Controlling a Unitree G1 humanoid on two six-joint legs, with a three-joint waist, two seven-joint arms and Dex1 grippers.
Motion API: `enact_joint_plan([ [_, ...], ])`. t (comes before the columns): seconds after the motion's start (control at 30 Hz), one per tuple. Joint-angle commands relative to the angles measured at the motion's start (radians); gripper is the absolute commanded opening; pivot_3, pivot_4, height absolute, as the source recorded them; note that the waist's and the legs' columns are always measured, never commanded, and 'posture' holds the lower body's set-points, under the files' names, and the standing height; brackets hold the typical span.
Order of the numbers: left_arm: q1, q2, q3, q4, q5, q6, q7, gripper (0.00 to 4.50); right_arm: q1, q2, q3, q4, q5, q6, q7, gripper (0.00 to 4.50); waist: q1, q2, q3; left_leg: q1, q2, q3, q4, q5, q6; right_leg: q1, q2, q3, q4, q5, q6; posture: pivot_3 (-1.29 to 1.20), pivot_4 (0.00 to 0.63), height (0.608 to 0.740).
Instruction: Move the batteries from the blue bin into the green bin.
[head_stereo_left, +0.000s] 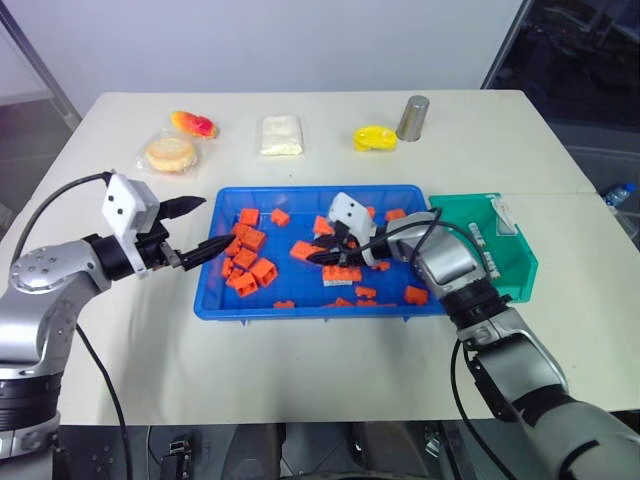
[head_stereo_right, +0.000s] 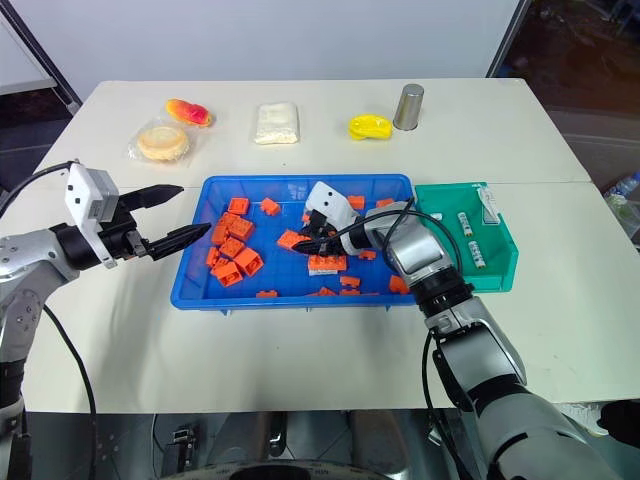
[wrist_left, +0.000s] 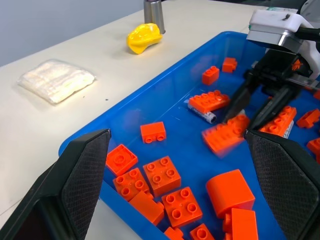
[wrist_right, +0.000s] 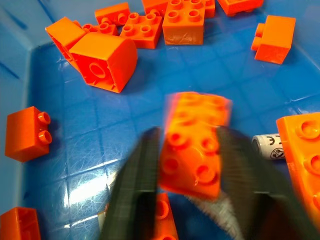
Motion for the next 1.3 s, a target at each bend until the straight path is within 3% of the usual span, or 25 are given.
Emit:
enact_joint_plan([
  [0.03, -0.004, 0.003, 0.028, -0.004, 0.005, -0.022, 0.002, 4.50, -0.017, 0.010, -0.007, -0.011, -0.002, -0.015, -0.005, 0.71, 0.000, 0.000, 0.000, 0.000, 0.000, 0.000, 0.000, 0.000, 0.000, 0.000, 0.000, 0.000, 0.000, 0.000, 0.000, 0.00, 0.150, 0.740],
  [0.5, -0.009, -0.006, 0.018, 0.013, 0.015, -0.041, -0.001, 4.50, -0.141, -0.003, -0.101, 0.005, 0.027, -0.008, -0.039, 0.71, 0.000, 0.000, 0.000, 0.000, 0.000, 0.000, 0.000, 0.000, 0.000, 0.000, 0.000, 0.000, 0.000, 0.000, 0.000, 0.00, 0.150, 0.740],
  [1.0, -0.015, -0.014, 0.019, 0.013, 0.022, -0.045, -0.005, 4.50, -0.096, -0.097, -0.052, 0.125, -0.086, -0.141, -0.037, 0.71, -0.002, 0.000, 0.000, 0.000, 0.000, 0.000, -0.001, 0.000, 0.000, 0.000, 0.000, 0.000, -0.001, 0.000, 0.000, 0.00, 0.150, 0.740],
  [1.23, -0.022, -0.011, 0.017, 0.017, 0.023, -0.042, -0.008, 4.50, -0.115, -0.122, -0.058, 0.164, -0.125, -0.144, -0.043, 4.24, 0.000, 0.000, 0.000, 0.000, 0.000, 0.000, -0.001, 0.000, 0.000, 0.000, 0.000, 0.000, -0.001, 0.000, 0.000, 0.00, 0.150, 0.740],
  [1.3, -0.025, -0.010, 0.016, 0.019, 0.023, -0.040, -0.009, 4.50, -0.126, -0.119, -0.074, 0.157, -0.119, -0.140, -0.052, 4.46, 0.000, 0.000, 0.000, 0.000, 0.000, 0.000, -0.001, 0.000, 0.000, 0.000, 0.000, 0.000, -0.001, 0.000, 0.000, 0.00, 0.150, 0.740],
])
